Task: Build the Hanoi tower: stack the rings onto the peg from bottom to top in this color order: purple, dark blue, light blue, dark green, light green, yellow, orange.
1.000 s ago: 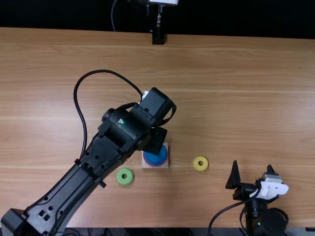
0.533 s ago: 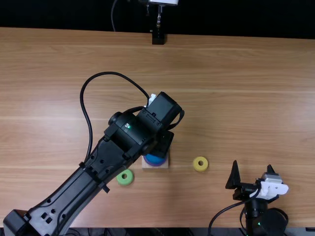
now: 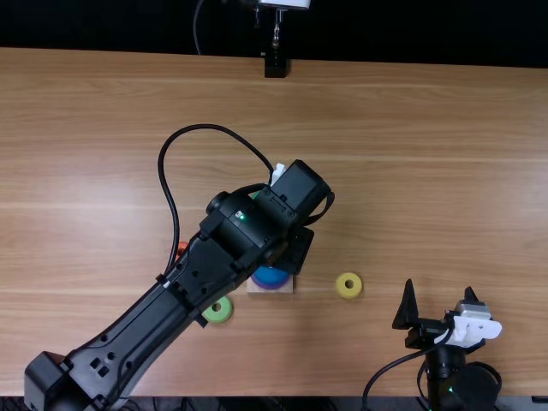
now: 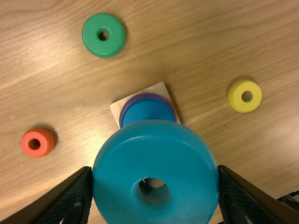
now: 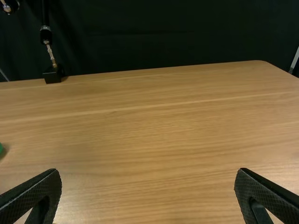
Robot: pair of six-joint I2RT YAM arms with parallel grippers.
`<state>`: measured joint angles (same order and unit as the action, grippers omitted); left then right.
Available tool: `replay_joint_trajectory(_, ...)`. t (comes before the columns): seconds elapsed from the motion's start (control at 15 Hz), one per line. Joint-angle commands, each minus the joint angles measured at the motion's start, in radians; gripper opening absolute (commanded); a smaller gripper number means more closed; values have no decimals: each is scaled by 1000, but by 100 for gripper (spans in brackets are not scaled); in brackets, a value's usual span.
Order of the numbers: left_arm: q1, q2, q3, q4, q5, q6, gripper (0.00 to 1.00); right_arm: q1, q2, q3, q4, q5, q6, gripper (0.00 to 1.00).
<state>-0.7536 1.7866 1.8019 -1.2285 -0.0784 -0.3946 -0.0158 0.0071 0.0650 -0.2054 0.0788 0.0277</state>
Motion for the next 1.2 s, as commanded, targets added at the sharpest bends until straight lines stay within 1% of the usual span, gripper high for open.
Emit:
replay_joint_trajectory(0.0, -9, 10, 37, 1, -8, -5, 0, -1, -7, -50, -61, 13, 4, 100)
replay_joint_trajectory(0.2, -7, 8, 31, 1, -6, -5, 0, -1, -7, -50, -61, 13, 4, 100)
replay_joint_trajectory(0.27, -6, 8, 27, 3, -6, -3, 6, -1, -7, -50, -61, 13, 4, 100)
replay_joint_trajectory(0.33, -6, 7, 20, 3, -6, -5, 42, -1, -7, -50, -61, 13, 4, 100)
replay_joint_trajectory(0.4, -4, 5, 7, 4, -4, -7, 88, -1, -7, -50, -61, 13, 4, 100)
replay_joint_trajectory(0.47, -1, 4, -7, 3, -4, -20, 100, -1, -7, -50, -61, 13, 4, 100)
replay_joint_trajectory(0.53, 0, 2, -15, 3, -4, -38, 100, -1, -7, -50, -61, 13, 4, 100)
replay_joint_trajectory(0.6, 3, -1, -16, 3, -4, -42, 100, -1, -7, -50, -61, 13, 4, 100)
replay_joint_trajectory(0.73, 16, -1, -18, 6, -8, -40, 100, -1, -7, -50, -61, 13, 4, 100)
replay_joint_trajectory(0.87, 33, -1, -12, 15, -6, -40, 100, -1, -7, -50, -61, 13, 4, 100)
replay_joint_trajectory(0.93, 42, 0, -7, 49, -10, -38, 100, -1, -7, -50, -61, 13, 4, 100)
replay_joint_trajectory(1.07, 92, 16, 14, 131, -21, -31, 100, -1, -7, -50, -61, 13, 4, 100)
replay_joint_trajectory(1.13, 115, 36, 16, 163, -21, -29, 100, -1, -7, -50, -61, 13, 4, 100)
